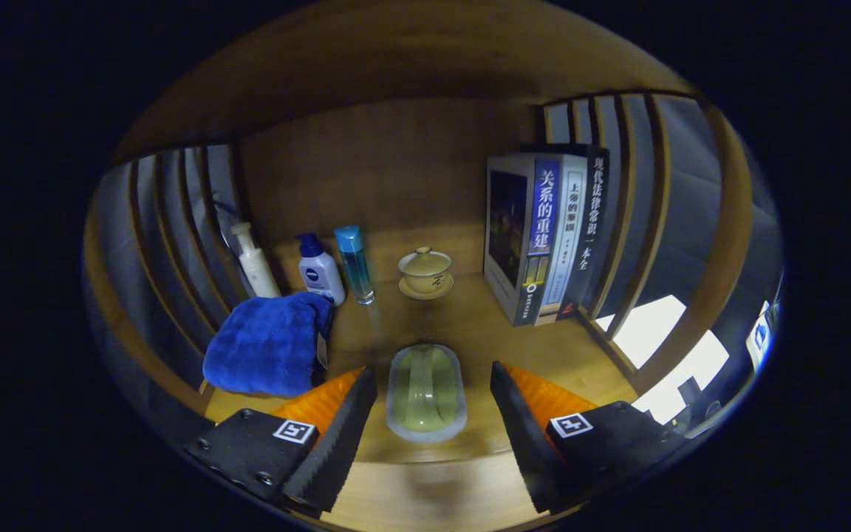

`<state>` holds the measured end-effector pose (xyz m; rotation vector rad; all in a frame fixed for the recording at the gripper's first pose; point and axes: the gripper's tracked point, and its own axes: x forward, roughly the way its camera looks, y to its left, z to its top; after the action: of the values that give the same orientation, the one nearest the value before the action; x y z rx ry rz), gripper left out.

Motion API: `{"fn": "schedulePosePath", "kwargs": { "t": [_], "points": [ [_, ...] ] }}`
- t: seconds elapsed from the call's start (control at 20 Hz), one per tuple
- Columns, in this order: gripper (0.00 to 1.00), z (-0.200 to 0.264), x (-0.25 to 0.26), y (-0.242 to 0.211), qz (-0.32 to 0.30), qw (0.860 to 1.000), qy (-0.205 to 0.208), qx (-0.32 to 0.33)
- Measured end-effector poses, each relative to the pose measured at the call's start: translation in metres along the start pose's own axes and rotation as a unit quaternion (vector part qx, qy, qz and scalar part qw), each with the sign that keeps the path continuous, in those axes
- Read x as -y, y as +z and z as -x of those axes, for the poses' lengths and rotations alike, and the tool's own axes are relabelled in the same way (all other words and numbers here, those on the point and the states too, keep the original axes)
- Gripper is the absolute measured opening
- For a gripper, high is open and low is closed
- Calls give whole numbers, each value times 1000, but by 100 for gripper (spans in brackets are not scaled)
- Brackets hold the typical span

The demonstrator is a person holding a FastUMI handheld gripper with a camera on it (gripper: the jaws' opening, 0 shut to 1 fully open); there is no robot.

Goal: Pull open the drawer, take out the items inside it, and place them on the countertop above the cabinet.

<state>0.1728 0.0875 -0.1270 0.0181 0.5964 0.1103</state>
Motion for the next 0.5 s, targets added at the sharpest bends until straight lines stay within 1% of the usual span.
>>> {"fn": "schedulePosePath", "kwargs": {
  "t": [0.15, 0.35, 0.5],
  "points": [
    [100, 31, 1, -5, 9, 999, -3, 43],
    [100, 76, -3, -16, 11, 996, 4, 87],
    [99, 107, -9, -36, 6, 994, 12, 109]
  ]
}}
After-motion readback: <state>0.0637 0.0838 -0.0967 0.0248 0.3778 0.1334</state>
